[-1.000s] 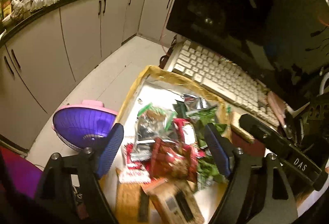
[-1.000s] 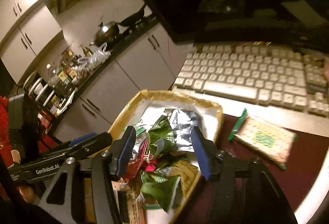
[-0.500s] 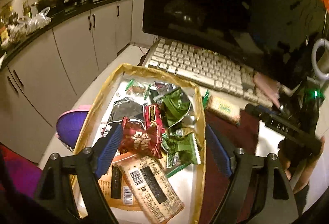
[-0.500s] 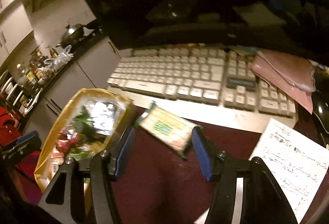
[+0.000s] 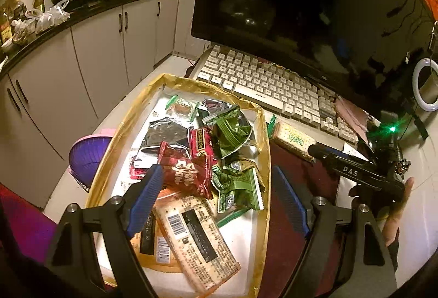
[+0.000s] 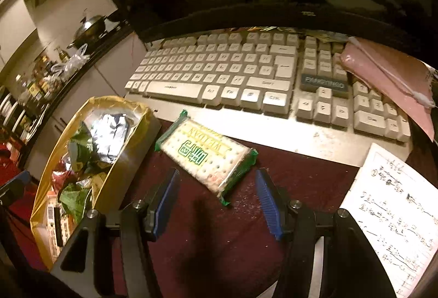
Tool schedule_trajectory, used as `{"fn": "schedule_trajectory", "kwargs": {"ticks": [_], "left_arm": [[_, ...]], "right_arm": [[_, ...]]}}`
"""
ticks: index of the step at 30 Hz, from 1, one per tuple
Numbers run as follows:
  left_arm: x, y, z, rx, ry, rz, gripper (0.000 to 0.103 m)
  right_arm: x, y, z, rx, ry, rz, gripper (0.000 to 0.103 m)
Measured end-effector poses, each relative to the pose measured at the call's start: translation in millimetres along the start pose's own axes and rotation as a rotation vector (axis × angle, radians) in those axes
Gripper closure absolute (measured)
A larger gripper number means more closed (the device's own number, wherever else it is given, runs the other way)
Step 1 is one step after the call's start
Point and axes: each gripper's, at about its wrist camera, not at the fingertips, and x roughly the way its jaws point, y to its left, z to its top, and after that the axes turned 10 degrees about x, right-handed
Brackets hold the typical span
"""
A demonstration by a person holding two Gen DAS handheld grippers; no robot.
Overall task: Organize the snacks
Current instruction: 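Grasp the WEIDAN cracker pack with right gripper while left grasps cracker stick pack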
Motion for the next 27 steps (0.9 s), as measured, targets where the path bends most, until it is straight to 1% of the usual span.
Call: {"fn": "schedule_trajectory", "kwargs": {"ticks": [5,8,10,12,13,15,16,18,20,21,23,24,26,27], "left_arm": [[3.0,-5.0,-4.1,-0.008,0.013,-0.017,0.021],[2.0,-9.7,-6.9,0.006,0.019,-0.032,0.021],[-0.1,-12.1,-8.0,0.013,0.020,-0.030,0.021],[-3.9,-12.2,-9.8,0.007,0.013,-0.037,0.021],[-5.2,-11.8,-10.6,0.004,0.012,-0.041,0.021],[-6.7,-11.3,-13.0,-0.002,0.017,-0.053,0.021],[-6.6,-11.9,-14.6,0.001,0.029,-0.059,0.021],[-7.6,-11.8,-17.1,0.010,0.038,-0.060,0.021],[-10.6,-10.3,-19.8,0.012,0.035,-0.047,0.021],[-11.5,-8.7,-20.8,0.008,0.036,-0.046,0.021],[-11.7,-5.2,-21.4,-0.008,0.044,-0.056,0.021],[-11.4,-4.3,-20.8,-0.014,0.049,-0.064,0.021],[-12.9,-4.2,-19.6,-0.014,0.046,-0.076,0.021],[-14.3,-5.1,-19.1,-0.012,0.040,-0.075,0.021]], "right_arm": [[7.3,0.0,-3.0,-0.028,0.009,-0.024,0.046],[1.2,-1.7,-1.0,-0.017,-0.008,-0.024,0.046],[-5.5,3.9,8.3,-0.024,-0.019,-0.025,0.046],[-6.7,10.7,25.3,-0.041,-0.024,-0.019,0.046],[-1.9,13.4,33.2,-0.059,-0.008,-0.008,0.046],[22.4,14.3,45.1,-0.096,0.079,0.033,0.046],[32.5,13.9,46.0,-0.111,0.109,0.034,0.046],[45.6,11.0,44.6,-0.139,0.129,0.019,0.046],[48.1,9.8,38.2,-0.134,0.166,0.085,0.044],[47.8,11.4,34.3,-0.141,0.176,0.101,0.044],[46.7,20.1,23.7,-0.185,0.191,0.080,0.044],[44.0,26.9,16.4,-0.220,0.183,0.044,0.044],[39.5,39.4,1.7,-0.268,0.178,-0.001,0.045],[37.9,45.1,-5.7,-0.284,0.166,-0.035,0.051]]}}
